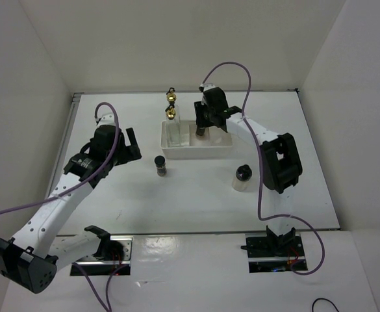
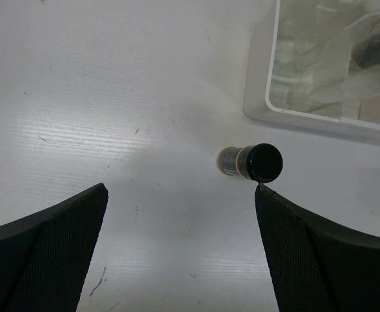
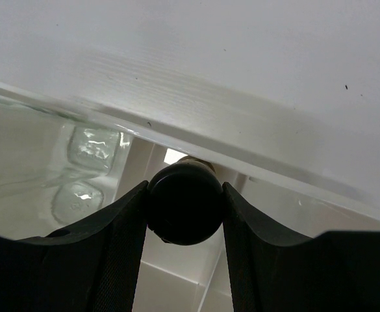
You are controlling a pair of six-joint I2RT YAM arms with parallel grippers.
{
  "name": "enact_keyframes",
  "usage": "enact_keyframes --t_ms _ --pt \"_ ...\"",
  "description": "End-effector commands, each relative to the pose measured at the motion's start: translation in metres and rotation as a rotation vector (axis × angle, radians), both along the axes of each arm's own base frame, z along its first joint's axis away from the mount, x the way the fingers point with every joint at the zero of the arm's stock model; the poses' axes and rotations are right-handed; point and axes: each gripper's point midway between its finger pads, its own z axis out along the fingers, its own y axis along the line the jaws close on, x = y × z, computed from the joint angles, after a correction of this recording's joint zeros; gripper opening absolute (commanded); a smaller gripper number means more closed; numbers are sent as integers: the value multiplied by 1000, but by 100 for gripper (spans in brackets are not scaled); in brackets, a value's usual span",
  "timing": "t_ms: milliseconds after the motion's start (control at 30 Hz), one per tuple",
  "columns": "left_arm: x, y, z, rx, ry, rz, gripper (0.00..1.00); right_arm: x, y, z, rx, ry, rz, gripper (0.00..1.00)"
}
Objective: Organize the condiment bottles
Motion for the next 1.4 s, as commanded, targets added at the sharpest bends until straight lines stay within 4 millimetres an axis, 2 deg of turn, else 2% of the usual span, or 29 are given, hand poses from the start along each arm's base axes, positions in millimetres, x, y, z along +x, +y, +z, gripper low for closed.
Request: enact_keyframes --t_ms 0,33,100,233,333,400,600,633,667,700,767,800,833,967,1033,1067,1100,1133,1167,1200,1233,1300,1333,1367 --pt "9 -3 9 -14 -39 -23 100 19 14 23 51 -88 -4 29" --pt "10 -3 6 -10 -29 -23 100 21 15 27 55 -96 -4 29" --pt "11 -3 3 -6 -19 -23 100 21 15 21 50 -87 -4 31" --pt "15 -3 6 -15 -26 -21 100 21 15 21 50 -87 -4 47" --pt "16 -4 3 -12 -17 -21 100 20 15 20 54 -75 -10 54" --pt "15 -5 3 -10 -15 -34 100 16 14 14 46 -59 -10 63" --pt "17 -7 4 -18 -22 -41 100 9 16 40 68 -85 -6 80" --pt "17 -7 4 -18 -22 -41 100 7 15 37 68 -69 -12 81" --pt "17 -7 4 -18 -22 -41 100 7 12 50 72 -94 -23 82" --pt "15 -7 1 -15 -14 -41 100 5 8 54 67 -94 -44 83" --pt "15 -7 1 -15 -14 -41 100 1 2 72 80 -120 -69 83" --pt "16 -7 5 -21 -31 -41 100 -2 -2 75 72 -127 -83 84" --pt "15 -7 1 -18 -22 -41 100 -5 -4 81 77 -135 -83 84" --pt "16 -7 3 -14 -31 -46 100 -28 -19 111 94 -181 -95 85" --pt "17 -6 2 -19 -29 -44 100 -40 -19 118 119 -177 -77 85" --pt "18 -6 4 -22 -38 -44 100 -49 -18 112 130 -154 -62 85" --pt "18 -8 4 -27 -36 -52 100 -61 -19 127 157 -175 -40 85" --pt "18 -8 4 -27 -36 -52 100 -76 -11 116 179 -146 17 85" --pt "19 -4 4 -37 -36 -32 100 -86 -8 116 197 -148 57 87" --pt "20 -1 4 -37 -36 -22 100 -95 3 124 232 -184 117 89" --pt "20 -1 -4 -30 -15 -21 100 -118 11 117 251 -173 175 90" --pt "24 7 -10 -32 4 13 100 -140 25 115 293 -157 222 90" --pt "28 7 -16 -48 26 12 100 -159 38 103 302 -123 268 90" --pt "30 8 -21 -54 42 11 100 -169 47 104 321 -118 296 90"
